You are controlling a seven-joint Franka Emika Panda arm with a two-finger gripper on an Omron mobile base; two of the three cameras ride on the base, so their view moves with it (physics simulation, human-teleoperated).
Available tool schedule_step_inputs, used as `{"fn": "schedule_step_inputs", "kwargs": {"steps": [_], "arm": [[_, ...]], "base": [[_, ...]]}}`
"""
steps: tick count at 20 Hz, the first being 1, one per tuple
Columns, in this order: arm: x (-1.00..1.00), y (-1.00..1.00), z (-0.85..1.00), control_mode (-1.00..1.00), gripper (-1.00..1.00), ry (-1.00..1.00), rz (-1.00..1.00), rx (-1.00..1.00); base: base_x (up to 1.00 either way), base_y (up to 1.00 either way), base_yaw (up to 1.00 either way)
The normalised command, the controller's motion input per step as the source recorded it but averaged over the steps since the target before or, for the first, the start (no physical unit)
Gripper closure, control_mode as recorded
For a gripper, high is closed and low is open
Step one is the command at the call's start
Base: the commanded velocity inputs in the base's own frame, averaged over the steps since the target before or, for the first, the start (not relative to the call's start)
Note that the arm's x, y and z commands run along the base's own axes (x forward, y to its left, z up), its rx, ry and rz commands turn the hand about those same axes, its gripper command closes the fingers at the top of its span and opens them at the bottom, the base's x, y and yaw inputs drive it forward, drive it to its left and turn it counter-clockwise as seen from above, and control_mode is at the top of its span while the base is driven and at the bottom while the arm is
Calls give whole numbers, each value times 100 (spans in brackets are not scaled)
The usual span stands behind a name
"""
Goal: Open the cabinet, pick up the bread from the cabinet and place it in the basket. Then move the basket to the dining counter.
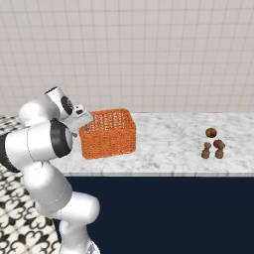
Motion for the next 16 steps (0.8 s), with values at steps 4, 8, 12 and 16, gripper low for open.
{"fn": "schedule_step_inputs", "kwargs": {"steps": [4,8,12,16], "arm": [[-26,1,100,-100,-100,-10,-15,19],[-97,10,100,-100,-100,-25,-21,35],[-100,2,90,-100,-100,-38,-18,35],[-98,0,91,-100,-100,-22,-14,28]], "base": [[0,0,0],[0,0,0],[0,0,0],[0,0,0]]}}
